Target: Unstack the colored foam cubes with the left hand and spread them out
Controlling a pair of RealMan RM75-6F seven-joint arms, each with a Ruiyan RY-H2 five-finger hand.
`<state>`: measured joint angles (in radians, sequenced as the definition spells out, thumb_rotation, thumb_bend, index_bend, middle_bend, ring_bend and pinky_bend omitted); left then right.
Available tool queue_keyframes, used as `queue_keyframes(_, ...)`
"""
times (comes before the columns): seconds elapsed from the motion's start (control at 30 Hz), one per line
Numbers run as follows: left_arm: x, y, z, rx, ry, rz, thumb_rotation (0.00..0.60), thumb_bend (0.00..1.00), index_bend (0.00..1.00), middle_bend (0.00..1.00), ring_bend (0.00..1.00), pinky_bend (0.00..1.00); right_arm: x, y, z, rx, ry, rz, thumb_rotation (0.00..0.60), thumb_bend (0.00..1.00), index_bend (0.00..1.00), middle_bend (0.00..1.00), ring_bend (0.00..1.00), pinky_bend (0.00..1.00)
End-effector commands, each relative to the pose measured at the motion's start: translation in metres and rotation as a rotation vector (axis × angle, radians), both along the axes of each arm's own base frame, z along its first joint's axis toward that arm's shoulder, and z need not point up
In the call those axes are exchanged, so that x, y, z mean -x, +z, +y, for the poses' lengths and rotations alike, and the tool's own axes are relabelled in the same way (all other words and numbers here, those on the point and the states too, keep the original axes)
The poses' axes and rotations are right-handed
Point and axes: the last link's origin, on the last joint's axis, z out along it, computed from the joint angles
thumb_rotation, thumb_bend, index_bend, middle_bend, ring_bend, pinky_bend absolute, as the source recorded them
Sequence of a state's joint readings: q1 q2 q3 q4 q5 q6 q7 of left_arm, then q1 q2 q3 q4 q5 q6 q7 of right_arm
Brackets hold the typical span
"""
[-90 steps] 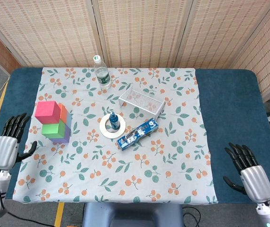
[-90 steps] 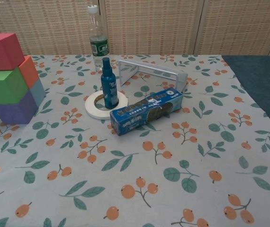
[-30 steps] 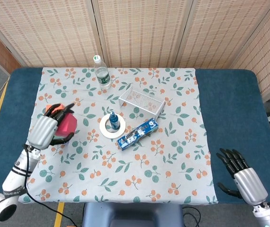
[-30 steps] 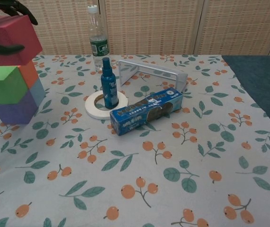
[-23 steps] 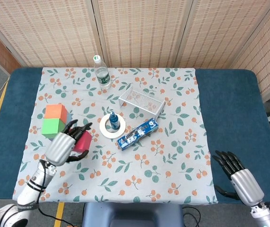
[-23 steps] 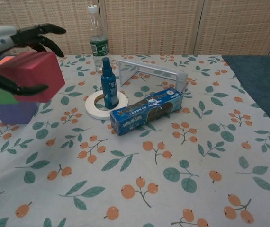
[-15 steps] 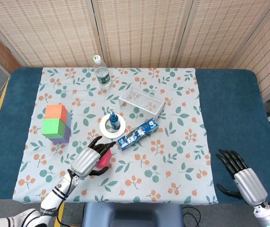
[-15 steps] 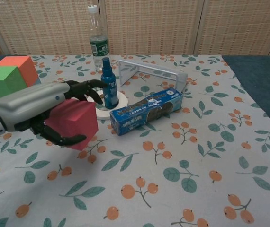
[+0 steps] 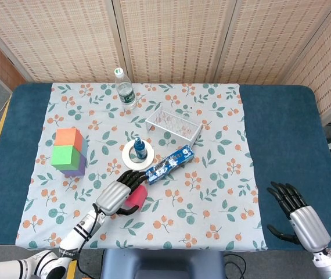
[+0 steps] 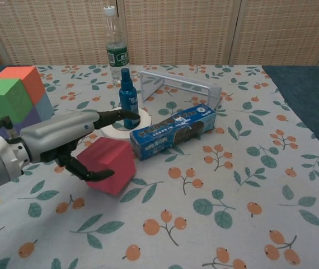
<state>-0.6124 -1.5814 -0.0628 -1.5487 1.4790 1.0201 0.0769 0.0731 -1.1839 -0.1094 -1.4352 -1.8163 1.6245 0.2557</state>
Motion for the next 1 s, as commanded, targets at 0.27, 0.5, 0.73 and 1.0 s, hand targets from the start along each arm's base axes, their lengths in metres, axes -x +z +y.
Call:
queue_keyframes(0.27,0.016,0.062,0.007,-0.290,-0.009,0.016,0.600,0.30,0.00,0.00,0.00,0.02,0.000,-0.001,0.000,-0.006,0.000,-0.002,0.600,0.15,0.00,0.00,0.00,0.00)
queue_keyframes(0.5,0.068,0.105,0.010,-0.513,0.143,0.160,0.600,0.30,0.00,0.00,0.00,0.02,-0.002,-0.003,0.001,-0.019,0.000,0.000,0.600,0.15,0.00,0.00,0.00,0.00)
queue_keyframes(0.73,0.098,0.113,0.011,-0.504,0.238,0.235,0.600,0.30,0.00,0.00,0.00,0.03,-0.002,-0.004,0.002,-0.022,-0.002,0.001,0.600,0.15,0.00,0.00,0.00,0.00)
queue_keyframes(1.0,0.111,0.110,0.024,-0.502,0.268,0.269,0.600,0.30,0.00,0.00,0.00,0.03,-0.002,-0.002,0.002,-0.022,-0.004,-0.003,0.600,0.15,0.00,0.00,0.00,0.00)
